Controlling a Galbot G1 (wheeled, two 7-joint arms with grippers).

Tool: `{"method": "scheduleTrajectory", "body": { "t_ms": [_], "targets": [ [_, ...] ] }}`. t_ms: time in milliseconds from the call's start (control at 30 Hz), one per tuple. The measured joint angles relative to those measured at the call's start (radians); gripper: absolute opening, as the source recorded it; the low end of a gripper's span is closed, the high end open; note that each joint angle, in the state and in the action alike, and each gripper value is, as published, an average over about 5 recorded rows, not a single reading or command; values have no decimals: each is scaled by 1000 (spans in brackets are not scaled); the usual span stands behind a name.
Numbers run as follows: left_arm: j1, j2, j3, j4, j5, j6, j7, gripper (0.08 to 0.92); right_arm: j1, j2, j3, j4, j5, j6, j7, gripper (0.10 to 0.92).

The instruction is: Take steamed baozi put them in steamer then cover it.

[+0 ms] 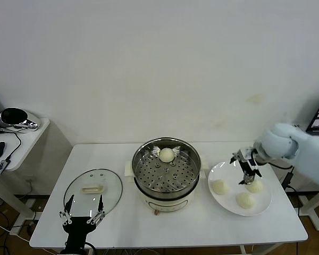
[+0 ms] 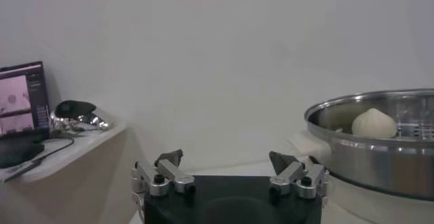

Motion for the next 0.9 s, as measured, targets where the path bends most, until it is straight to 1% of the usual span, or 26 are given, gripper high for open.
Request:
{"method": "scheduleTrajectory", "body": {
  "t_ms": [233,533,900],
  "targets": [
    [3,-5,-5,1,4,0,0,823,-102,56,67,-83,-37,25,5,823],
    [-1,-5,-11,7,3,1,1,823,-164,154,105,-191,-63,46,15,823],
    [-10,-4,-12,19,1,2,2,823,-202,235,122,-266,-73,38,12,822]
  ]
}}
